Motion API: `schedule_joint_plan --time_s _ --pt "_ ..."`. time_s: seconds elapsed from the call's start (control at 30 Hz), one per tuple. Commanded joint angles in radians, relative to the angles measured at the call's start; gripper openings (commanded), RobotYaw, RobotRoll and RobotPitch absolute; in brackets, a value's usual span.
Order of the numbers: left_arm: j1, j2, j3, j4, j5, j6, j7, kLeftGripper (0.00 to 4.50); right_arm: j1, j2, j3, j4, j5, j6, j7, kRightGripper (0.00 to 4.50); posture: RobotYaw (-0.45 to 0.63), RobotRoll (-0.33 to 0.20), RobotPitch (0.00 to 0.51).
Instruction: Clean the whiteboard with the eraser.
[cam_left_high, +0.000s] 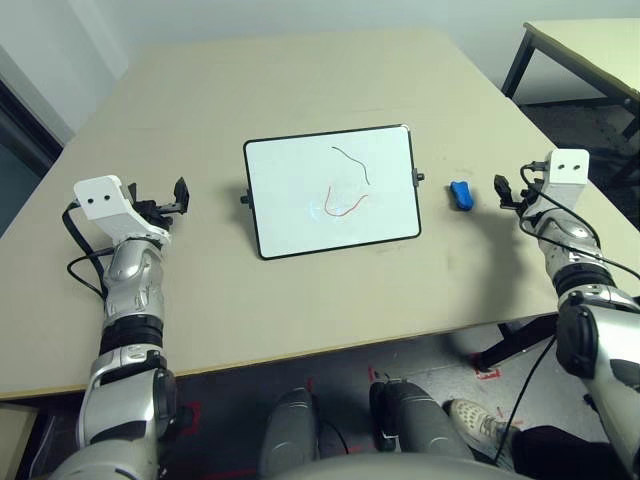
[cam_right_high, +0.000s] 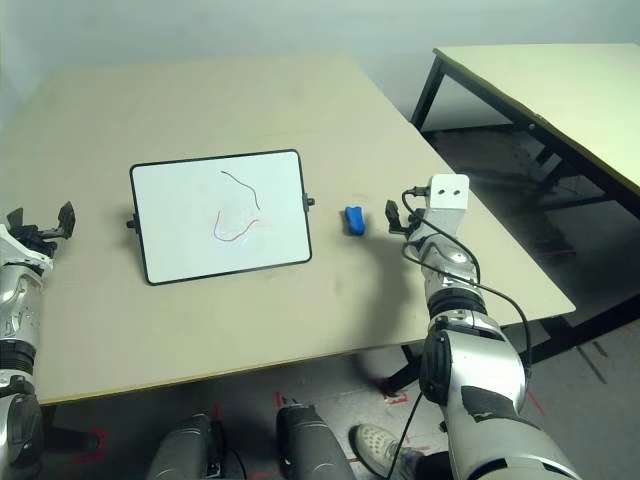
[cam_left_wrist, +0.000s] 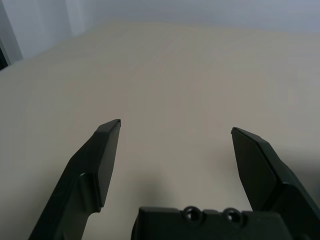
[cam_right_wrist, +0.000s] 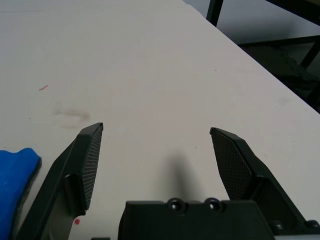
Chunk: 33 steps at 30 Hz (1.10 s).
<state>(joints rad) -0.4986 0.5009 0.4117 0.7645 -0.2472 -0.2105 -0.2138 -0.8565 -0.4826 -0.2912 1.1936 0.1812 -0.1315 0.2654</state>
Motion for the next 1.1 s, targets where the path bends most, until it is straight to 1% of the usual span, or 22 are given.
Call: schedule_joint_plan --time_s 0.03,0.13,0.3,0.33,0.4,0.47,0.57,0.63,0.73,0.87,1.1 --pt "0.013 -0.002 -0.006 0.009 0.005 0.017 0.006 4.5 -0.007 -0.004 -0.016 0.02 0.004 -0.007 -0.011 4.47 -0.02 0.0 0.092" --pt "-0.002 0.009 -0.005 0.01 0.006 0.014 0.0 4.5 -0.014 -0.008 -0.015 0.007 0.003 0.0 -0.012 4.47 -0.03 0.0 0.087" --pt "-0.05 0.047 -0.02 -0.093 -0.023 0.065 -0.089 4.5 -0.041 0.0 0.004 -0.092 0.008 0.082 0.013 4.47 -0.06 0.0 0.08" --pt "-0.061 0.055 -0.028 -0.133 -0.043 0.108 -0.128 4.5 -0.042 0.006 0.012 -0.127 0.009 0.126 0.022 4.47 -0.06 0.0 0.077" --pt "-0.077 0.066 -0.044 -0.218 -0.118 0.264 -0.23 4.5 -0.033 0.023 0.029 -0.213 0.014 0.228 0.032 4.47 -0.07 0.0 0.069" --pt "-0.08 0.088 -0.065 -0.281 -0.164 0.379 -0.315 4.5 -0.012 0.041 0.046 -0.3 0.014 0.328 0.03 4.47 -0.08 0.0 0.068" --pt "-0.078 0.134 -0.154 -0.391 -0.177 0.49 -0.46 4.5 0.013 0.067 0.07 -0.407 0.012 0.467 0.02 4.47 -0.08 0.0 0.061" --pt "-0.085 0.152 -0.205 -0.464 -0.19 0.562 -0.534 4.5 0.023 0.078 0.085 -0.459 0.008 0.547 0.015 4.47 -0.07 0.0 0.062" --pt "-0.101 0.169 -0.255 -0.536 -0.201 0.641 -0.602 4.5 0.039 0.093 0.101 -0.512 0.001 0.629 0.005 4.47 -0.07 0.0 0.062" --pt "-0.16 0.148 -0.34 -0.572 -0.192 0.698 -0.675 4.5 0.049 0.11 0.123 -0.533 -0.006 0.687 0.007 4.47 -0.06 0.0 0.071" --pt "-0.208 0.083 -0.416 -0.563 -0.16 0.694 -0.709 4.5 0.067 0.125 0.164 -0.55 -0.025 0.757 0.005 4.47 -0.06 0.0 0.08"
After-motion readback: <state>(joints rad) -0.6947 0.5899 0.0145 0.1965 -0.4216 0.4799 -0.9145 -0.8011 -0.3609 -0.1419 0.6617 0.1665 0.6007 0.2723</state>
